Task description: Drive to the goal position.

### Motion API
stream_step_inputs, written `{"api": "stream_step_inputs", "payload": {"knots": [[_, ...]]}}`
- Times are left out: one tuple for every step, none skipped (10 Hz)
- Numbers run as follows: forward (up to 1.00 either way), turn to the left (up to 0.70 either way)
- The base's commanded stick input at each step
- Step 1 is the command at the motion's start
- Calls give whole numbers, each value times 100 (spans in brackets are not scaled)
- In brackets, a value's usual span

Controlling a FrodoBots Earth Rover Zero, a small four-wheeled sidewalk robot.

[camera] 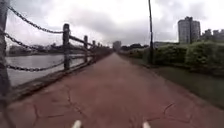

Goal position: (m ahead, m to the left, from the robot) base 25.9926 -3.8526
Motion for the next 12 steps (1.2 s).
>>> {"api": "stream_step_inputs", "payload": {"knots": [[85, 9], [85, 9], [85, 9], [85, 9], [85, 9], [85, 9], [85, 9], [85, 9], [85, 9], [85, 9], [85, 9], [85, 9]]}}
